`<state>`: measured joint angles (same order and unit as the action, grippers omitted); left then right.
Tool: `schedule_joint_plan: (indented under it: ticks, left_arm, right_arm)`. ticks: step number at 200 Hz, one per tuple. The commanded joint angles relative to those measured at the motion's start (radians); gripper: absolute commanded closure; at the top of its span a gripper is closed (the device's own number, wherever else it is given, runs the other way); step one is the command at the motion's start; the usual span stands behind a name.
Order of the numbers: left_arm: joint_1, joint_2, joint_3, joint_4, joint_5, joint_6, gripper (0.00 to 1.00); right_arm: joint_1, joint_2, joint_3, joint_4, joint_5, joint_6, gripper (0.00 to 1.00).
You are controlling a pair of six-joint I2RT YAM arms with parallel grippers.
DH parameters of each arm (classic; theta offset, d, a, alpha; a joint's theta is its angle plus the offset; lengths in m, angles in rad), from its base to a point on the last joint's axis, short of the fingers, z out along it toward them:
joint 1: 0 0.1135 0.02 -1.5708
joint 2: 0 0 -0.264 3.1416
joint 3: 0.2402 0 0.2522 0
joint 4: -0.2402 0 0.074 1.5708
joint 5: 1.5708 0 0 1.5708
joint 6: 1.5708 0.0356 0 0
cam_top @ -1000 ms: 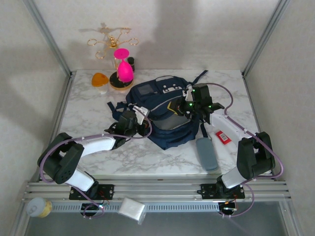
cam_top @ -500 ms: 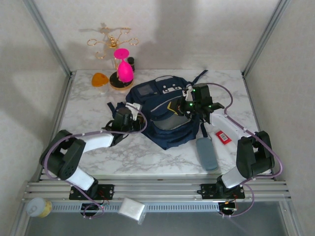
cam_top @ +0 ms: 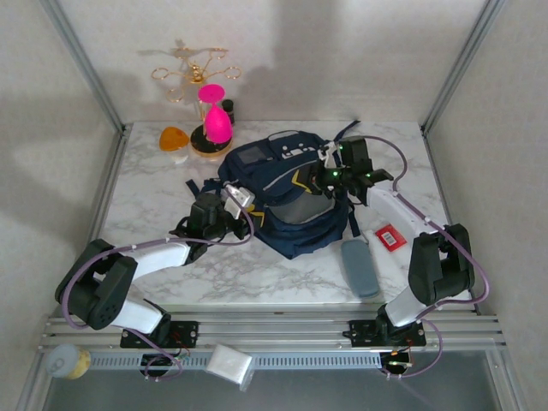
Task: Pack the student bag
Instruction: Unzip the student bag at the center of the table.
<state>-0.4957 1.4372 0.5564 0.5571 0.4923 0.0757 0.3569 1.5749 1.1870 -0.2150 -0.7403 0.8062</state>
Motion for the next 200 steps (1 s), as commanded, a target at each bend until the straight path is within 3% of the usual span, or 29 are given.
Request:
schedule_joint_plan:
  ticks: [1,49,134,154,200]
  left_arm:
    - [0.003,0.015,-0.022,0.075,0.105,0.107,0.53]
    - [-0.003,0.078,-0.031,0.255,0.119,0.129,0.51]
    - [-0.014,0.210,0.064,0.350,0.097,0.082,0.57]
    - [-0.014,0.217,0.081,0.338,0.101,0.083,0.61]
    - [-0.012,0.250,0.104,0.294,0.102,0.085,0.80]
  right_arm:
    - [-0.020,-0.025,0.079,0.061,-0.091,-0.052,1.00]
    - [-0.025,-0.024,0.100,0.062,-0.124,-0.063,1.00]
    - [-0.030,-0.036,0.078,0.080,-0.125,-0.058,1.00]
    - [-0.031,-0.032,0.074,0.087,-0.126,-0.053,1.00]
    - [-0.032,-0.026,0.074,0.097,-0.128,-0.048,1.00]
